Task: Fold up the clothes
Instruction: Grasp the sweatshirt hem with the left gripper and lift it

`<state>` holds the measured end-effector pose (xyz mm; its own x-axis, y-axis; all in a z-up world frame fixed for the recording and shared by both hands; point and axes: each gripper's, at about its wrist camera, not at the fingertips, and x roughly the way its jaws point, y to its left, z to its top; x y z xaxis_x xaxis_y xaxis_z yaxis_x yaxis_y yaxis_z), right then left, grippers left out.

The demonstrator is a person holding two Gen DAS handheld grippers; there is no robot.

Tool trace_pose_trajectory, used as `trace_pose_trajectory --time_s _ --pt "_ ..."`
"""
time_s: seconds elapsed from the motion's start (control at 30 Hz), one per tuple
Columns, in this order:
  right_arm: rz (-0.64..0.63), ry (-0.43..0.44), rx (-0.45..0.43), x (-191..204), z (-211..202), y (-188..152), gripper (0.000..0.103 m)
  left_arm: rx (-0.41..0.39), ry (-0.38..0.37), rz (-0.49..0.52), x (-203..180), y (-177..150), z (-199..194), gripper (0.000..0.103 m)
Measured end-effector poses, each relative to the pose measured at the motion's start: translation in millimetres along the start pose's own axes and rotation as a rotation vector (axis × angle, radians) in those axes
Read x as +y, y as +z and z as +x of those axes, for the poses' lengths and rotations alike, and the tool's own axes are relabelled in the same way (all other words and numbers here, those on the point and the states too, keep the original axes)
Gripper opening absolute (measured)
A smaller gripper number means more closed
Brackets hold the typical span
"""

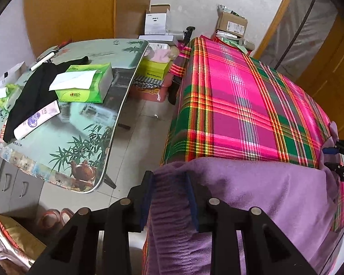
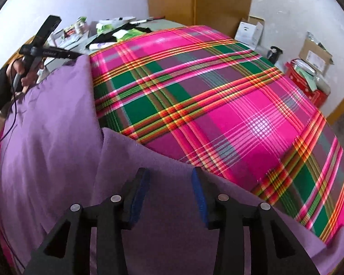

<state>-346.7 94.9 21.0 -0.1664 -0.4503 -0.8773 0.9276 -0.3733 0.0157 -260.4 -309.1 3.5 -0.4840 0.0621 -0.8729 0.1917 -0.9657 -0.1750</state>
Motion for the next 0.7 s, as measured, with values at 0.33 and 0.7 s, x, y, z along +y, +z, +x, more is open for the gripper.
trace_pose_trajectory --time_s 0.33,0.7 --pt "-0.039 0.008 0.009 -8 1 1 0.040 -0.043 0.031 0.041 -10 -5 -3 0.019" --pt "0.034 -0.231 -0.172 -1 -55 2 0.005 -0.189 0.088 0.050 -15 -3 -37 0.002"
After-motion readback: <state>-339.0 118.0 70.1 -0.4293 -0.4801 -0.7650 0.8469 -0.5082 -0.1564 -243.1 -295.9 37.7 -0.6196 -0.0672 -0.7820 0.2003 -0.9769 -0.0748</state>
